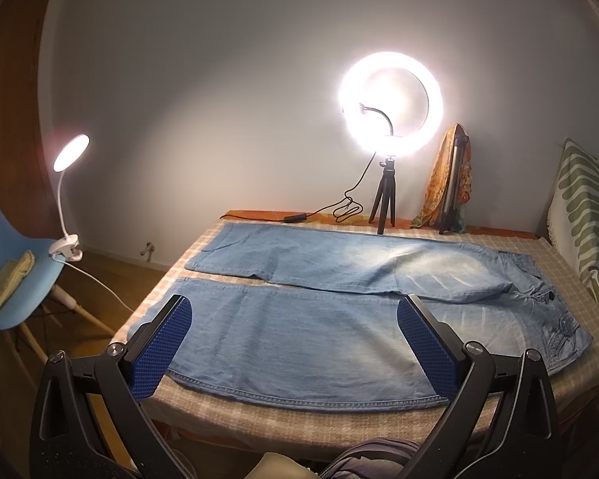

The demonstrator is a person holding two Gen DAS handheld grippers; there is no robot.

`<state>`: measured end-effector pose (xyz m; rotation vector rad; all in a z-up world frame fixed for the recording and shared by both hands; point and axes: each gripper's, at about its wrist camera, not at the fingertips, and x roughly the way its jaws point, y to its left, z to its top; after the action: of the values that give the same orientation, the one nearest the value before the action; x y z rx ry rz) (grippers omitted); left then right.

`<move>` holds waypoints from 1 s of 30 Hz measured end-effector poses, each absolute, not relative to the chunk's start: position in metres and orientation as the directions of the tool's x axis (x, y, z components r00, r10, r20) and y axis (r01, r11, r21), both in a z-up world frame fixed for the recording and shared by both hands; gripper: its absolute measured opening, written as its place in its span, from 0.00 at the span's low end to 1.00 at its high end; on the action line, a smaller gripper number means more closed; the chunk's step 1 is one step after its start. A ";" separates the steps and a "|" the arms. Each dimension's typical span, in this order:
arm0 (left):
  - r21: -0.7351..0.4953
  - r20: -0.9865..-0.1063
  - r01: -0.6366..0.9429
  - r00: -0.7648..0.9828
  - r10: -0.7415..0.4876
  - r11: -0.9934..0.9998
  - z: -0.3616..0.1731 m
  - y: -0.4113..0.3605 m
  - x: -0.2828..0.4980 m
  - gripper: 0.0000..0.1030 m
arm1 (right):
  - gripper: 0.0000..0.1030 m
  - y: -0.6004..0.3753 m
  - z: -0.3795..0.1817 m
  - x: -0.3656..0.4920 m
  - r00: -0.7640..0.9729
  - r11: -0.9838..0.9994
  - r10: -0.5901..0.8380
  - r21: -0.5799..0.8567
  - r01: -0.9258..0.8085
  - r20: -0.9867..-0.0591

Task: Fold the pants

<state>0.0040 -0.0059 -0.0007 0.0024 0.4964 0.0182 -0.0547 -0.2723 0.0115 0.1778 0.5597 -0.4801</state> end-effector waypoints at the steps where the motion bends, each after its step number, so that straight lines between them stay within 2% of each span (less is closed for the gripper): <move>1: 0.008 -0.476 -0.017 0.879 0.018 1.000 -0.001 -0.006 0.004 0.99 | 1.00 -0.272 0.011 -0.055 0.741 0.875 -0.388 0.034 0.483 -0.548; 30: 0.013 -0.491 -0.042 0.870 0.043 0.999 -0.008 0.004 0.015 0.99 | 1.00 -0.264 0.015 -0.044 0.747 0.882 -0.389 0.016 0.471 -0.540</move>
<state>0.0154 0.0039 -0.0081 0.0022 0.5134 0.0449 -0.0437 -0.2643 0.0150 0.1554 0.5543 -0.4727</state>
